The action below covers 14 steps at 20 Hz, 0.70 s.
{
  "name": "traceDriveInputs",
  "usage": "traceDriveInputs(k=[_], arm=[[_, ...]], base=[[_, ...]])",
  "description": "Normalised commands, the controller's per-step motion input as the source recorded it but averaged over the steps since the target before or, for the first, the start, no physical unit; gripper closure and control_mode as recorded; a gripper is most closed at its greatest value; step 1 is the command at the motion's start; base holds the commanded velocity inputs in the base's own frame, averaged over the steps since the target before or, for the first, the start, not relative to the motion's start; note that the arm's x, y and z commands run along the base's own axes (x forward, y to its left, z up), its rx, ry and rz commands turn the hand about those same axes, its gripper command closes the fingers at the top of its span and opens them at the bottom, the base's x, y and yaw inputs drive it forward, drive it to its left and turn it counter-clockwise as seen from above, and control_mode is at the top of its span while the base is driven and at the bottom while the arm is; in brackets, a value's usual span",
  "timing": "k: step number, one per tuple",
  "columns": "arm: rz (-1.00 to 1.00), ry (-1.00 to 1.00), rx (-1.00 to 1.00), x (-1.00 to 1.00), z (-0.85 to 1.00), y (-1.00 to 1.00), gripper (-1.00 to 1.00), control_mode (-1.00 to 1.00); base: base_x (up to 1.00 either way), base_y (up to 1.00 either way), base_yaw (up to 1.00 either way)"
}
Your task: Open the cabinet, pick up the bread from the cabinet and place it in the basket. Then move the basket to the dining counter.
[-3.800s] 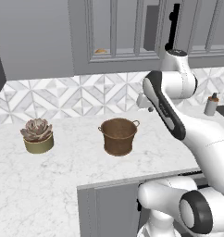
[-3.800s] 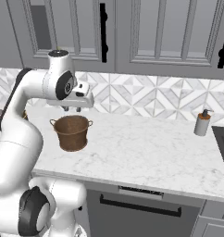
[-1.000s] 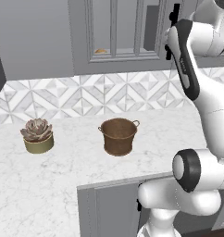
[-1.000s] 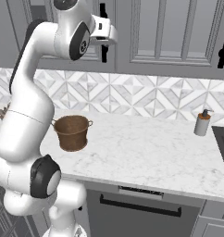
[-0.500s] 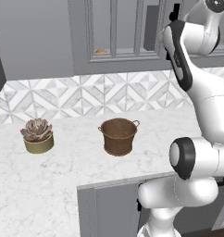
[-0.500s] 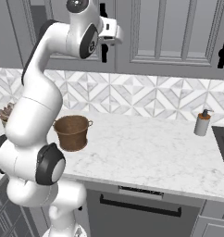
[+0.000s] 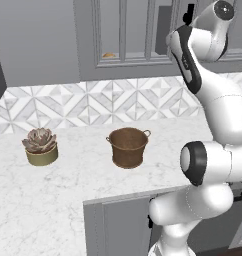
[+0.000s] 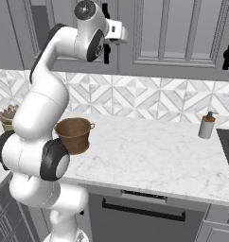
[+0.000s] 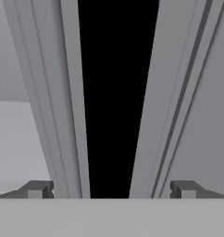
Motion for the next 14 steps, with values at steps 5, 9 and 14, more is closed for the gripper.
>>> traceDriveInputs(k=[5,9,14], arm=[[0.02,0.00,0.00,0.47,0.00,0.00,-1.00,-1.00],[0.00,0.00,0.00,0.52,-0.09,0.00,1.00,-1.00],[0.03,-0.09,0.00,0.36,-0.23,0.12,1.00,-1.00]], base=[[0.00,0.00,0.00],[0.00,0.00,0.00],[0.00,0.00,0.00]])
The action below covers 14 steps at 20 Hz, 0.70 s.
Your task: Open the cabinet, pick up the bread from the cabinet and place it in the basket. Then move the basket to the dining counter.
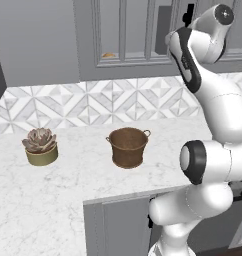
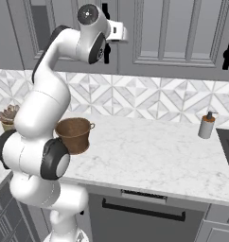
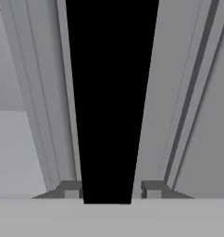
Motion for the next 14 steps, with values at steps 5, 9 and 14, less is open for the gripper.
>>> traceDriveInputs(k=[5,9,14], arm=[[0.01,-0.05,-0.01,0.31,-0.15,0.44,1.00,-1.00],[0.05,0.06,0.03,-0.09,-0.05,0.98,1.00,-1.00],[0.03,0.10,0.02,-0.64,0.05,1.00,1.00,-1.00]], base=[[0.00,0.00,0.00],[0.00,0.00,0.00],[0.00,0.00,0.00]])
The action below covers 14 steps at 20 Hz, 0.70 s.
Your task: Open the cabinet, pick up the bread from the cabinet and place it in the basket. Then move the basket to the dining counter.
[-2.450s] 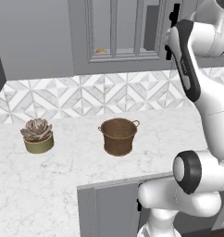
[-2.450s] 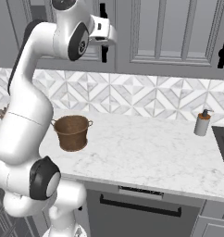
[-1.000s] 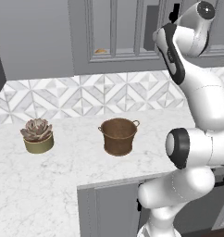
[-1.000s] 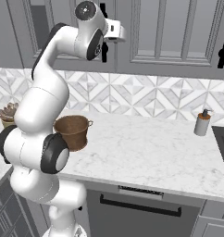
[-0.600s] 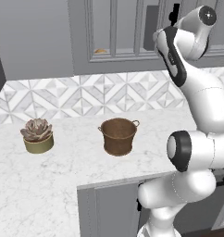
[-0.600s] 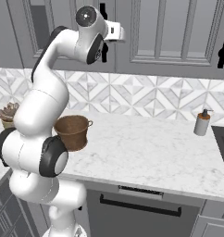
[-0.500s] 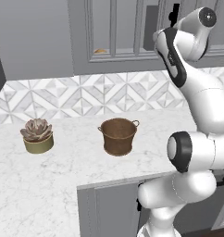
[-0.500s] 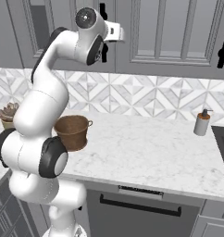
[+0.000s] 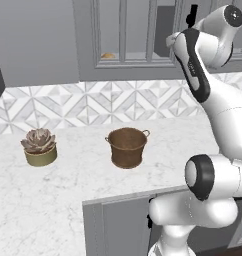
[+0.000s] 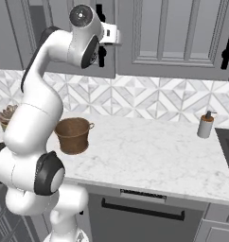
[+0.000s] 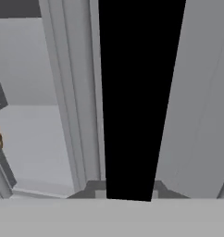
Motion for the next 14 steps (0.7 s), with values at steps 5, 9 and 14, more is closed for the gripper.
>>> traceDriveInputs(k=[5,9,14], arm=[[0.01,0.03,0.00,-0.78,0.06,1.00,1.00,-1.00],[0.00,-0.05,0.02,-0.74,0.00,1.00,1.00,-1.00],[0.00,0.00,0.00,-0.44,-0.02,1.00,1.00,-1.00]], base=[[0.00,0.00,0.00],[0.00,0.00,0.00],[0.00,0.00,0.00]])
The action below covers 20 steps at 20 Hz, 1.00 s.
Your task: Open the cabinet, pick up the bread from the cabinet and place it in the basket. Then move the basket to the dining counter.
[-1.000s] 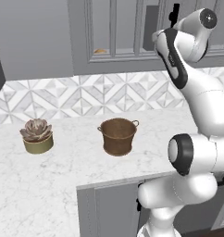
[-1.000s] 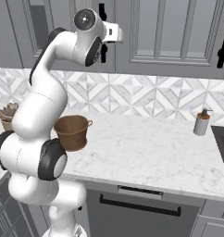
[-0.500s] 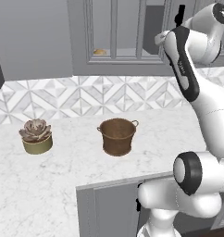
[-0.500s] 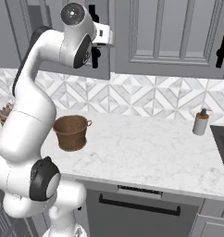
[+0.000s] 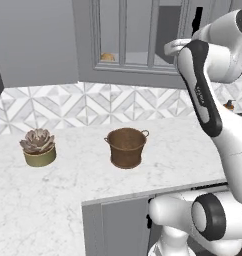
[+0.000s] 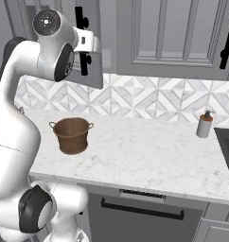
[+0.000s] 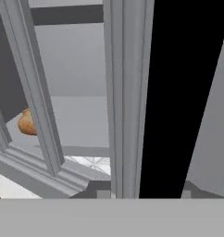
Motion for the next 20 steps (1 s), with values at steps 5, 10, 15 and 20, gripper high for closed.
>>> traceDriveInputs(k=[5,10,15,20], arm=[[0.00,0.01,0.00,-0.11,0.00,1.00,1.00,-1.00],[0.00,0.00,0.00,-0.42,0.00,1.00,1.00,-1.00],[0.00,0.00,0.00,-0.79,0.00,1.00,1.00,-1.00],[-0.01,-0.01,0.00,-0.48,-0.06,1.00,1.00,-1.00]], base=[[0.00,0.00,0.00],[0.00,0.00,0.00],[0.00,0.00,0.00],[0.00,0.00,0.00]])
